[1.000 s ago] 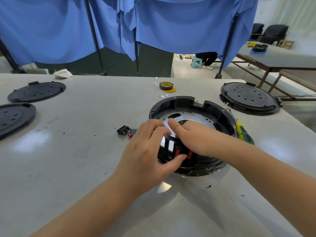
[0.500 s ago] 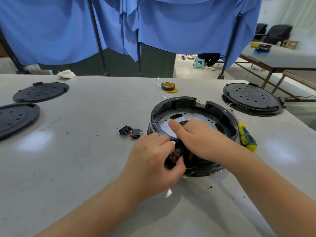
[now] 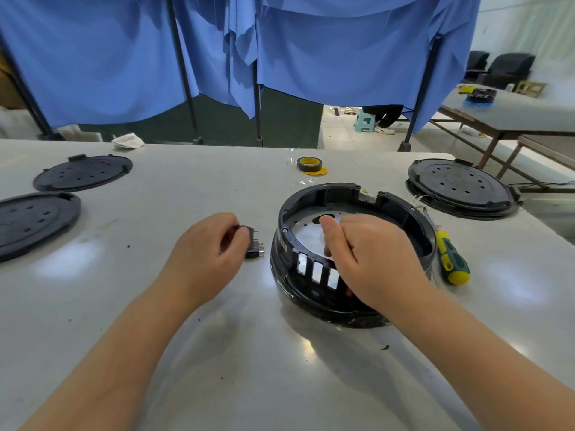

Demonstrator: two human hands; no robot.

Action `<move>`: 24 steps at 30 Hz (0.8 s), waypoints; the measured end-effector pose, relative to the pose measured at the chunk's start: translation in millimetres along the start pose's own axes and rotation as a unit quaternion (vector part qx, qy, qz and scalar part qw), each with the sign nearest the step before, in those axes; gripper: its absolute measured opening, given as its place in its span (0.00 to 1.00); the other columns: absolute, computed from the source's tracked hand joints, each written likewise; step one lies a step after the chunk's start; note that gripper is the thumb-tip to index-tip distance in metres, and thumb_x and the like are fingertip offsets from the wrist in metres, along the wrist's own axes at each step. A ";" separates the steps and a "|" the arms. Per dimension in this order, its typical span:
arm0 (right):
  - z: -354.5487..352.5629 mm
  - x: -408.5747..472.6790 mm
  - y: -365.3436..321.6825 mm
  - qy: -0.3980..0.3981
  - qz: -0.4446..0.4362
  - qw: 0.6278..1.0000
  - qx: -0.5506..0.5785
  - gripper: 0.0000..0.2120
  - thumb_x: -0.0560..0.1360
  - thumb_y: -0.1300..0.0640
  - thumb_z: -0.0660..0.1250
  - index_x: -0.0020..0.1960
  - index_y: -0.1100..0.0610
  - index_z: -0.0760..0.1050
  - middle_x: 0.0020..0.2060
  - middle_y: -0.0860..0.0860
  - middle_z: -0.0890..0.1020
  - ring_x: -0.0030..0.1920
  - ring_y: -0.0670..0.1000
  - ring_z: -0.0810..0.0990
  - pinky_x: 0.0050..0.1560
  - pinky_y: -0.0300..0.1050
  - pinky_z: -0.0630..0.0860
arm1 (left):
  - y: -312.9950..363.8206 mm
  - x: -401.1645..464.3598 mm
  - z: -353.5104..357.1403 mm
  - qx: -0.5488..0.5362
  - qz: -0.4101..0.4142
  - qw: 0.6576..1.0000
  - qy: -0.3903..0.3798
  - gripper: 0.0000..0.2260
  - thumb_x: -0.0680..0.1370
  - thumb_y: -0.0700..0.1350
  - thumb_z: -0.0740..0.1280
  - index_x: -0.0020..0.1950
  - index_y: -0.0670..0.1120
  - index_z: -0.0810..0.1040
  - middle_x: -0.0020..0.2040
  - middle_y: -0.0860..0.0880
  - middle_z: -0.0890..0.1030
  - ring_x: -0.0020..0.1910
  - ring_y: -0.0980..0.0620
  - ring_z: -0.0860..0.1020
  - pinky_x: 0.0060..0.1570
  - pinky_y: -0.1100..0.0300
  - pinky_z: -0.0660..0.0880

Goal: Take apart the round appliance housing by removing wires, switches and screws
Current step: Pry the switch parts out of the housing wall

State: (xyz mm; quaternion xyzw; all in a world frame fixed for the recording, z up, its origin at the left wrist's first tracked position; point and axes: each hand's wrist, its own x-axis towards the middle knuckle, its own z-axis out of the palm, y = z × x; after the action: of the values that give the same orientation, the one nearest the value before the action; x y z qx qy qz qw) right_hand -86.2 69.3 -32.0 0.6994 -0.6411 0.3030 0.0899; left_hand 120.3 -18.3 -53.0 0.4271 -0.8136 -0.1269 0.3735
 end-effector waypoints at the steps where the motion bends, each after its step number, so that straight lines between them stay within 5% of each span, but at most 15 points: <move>1: 0.2 0.4 0.3 0.000 0.003 1.000 0.002 0.33 0.81 0.43 0.43 0.32 0.60 0.76 0.28 0.52 0.77 0.32 0.52 0.76 0.36 0.51 0.74 | -8.2 1.6 1.1 0.019 -0.022 1.000 -0.007 0.15 0.78 0.49 0.58 0.36 0.40 0.68 0.31 0.47 0.71 0.34 0.46 0.70 0.35 0.52 0.66; 8: 0.3 1.7 0.5 -0.007 0.029 0.999 0.012 0.35 0.77 0.40 0.40 0.35 0.58 0.77 0.31 0.52 0.80 0.34 0.51 0.78 0.40 0.50 0.74 | -35.9 4.5 17.1 -0.011 -0.167 0.982 -0.084 0.14 0.82 0.50 0.57 0.38 0.45 0.68 0.34 0.50 0.71 0.35 0.49 0.70 0.34 0.54 0.62; 12: 0.5 2.2 -0.7 -0.009 0.039 0.999 0.019 0.34 0.78 0.40 0.41 0.35 0.58 0.77 0.31 0.52 0.80 0.35 0.51 0.78 0.40 0.50 0.75 | -37.0 4.0 26.0 0.069 -0.150 0.983 -0.074 0.13 0.80 0.51 0.58 0.44 0.44 0.73 0.37 0.50 0.75 0.43 0.44 0.74 0.43 0.54 0.66; 20: 1.9 5.7 -2.3 -0.013 0.062 0.998 0.023 0.33 0.78 0.40 0.43 0.37 0.60 0.78 0.32 0.53 0.81 0.35 0.52 0.79 0.41 0.51 0.76 | -33.9 2.1 26.6 0.069 -0.138 0.988 0.007 0.15 0.77 0.56 0.63 0.57 0.49 0.68 0.35 0.55 0.71 0.39 0.47 0.75 0.46 0.52 0.70; 24: -2.3 6.3 -1.7 -0.023 0.085 0.994 0.071 0.29 0.79 0.41 0.48 0.36 0.57 0.79 0.33 0.49 0.81 0.37 0.49 0.79 0.44 0.50 0.76 | -11.0 0.0 18.9 0.042 -0.040 0.995 0.080 0.12 0.77 0.48 0.67 0.57 0.45 0.74 0.36 0.51 0.72 0.35 0.50 0.72 0.40 0.54 0.70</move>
State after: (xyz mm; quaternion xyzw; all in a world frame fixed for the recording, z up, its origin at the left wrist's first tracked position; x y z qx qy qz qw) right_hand -85.3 65.5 -26.3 0.6538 -0.6767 0.3384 -0.0004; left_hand 113.4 -27.1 -71.8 0.4834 -0.7680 -0.0723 0.4140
